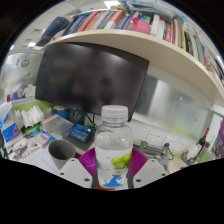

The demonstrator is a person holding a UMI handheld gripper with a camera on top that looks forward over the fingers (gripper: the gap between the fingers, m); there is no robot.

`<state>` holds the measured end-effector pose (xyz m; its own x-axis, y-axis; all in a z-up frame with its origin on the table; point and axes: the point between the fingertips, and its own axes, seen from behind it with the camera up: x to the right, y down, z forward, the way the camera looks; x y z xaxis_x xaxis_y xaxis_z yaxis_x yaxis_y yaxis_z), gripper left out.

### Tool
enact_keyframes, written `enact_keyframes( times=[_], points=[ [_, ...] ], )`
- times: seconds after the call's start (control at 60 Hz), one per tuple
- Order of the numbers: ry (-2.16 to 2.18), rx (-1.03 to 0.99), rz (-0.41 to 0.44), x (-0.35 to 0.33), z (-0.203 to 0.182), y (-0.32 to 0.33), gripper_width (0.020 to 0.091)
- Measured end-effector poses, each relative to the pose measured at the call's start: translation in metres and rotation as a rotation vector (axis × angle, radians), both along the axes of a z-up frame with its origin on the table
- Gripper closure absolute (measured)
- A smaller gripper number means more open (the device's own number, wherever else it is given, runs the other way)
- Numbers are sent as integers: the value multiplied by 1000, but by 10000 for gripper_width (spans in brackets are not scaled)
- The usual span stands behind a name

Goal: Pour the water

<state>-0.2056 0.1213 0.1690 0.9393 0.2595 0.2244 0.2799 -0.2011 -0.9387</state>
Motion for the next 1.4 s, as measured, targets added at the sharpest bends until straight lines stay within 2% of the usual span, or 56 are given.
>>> enact_keyframes(
  times=[0.15, 0.4, 0.533, 0.717, 0.75, 0.817, 0.85, 0.95, 1.067, 1.233, 1.4],
  points=[
    [145, -61, -14, 2, -44, 14, 695],
    [209, -75, -18, 4, -88, 27, 691],
    [215, -26, -34, 6, -84, 25, 694],
    [222, -19, -64, 6, -84, 22, 554],
    [231, -41, -75, 7, -87, 19, 496],
    [238, -73, -88, 9, -91, 11, 324],
    [235, -81, -104, 14, -92, 5, 270],
    [244, -123, -194, 33, -97, -31, 273],
    [288, -176, -273, 39, -79, -87, 272],
    [291, -163, -370, 53, -21, -146, 273],
    [305, -128, -416, 58, 23, -184, 273]
  ],
)
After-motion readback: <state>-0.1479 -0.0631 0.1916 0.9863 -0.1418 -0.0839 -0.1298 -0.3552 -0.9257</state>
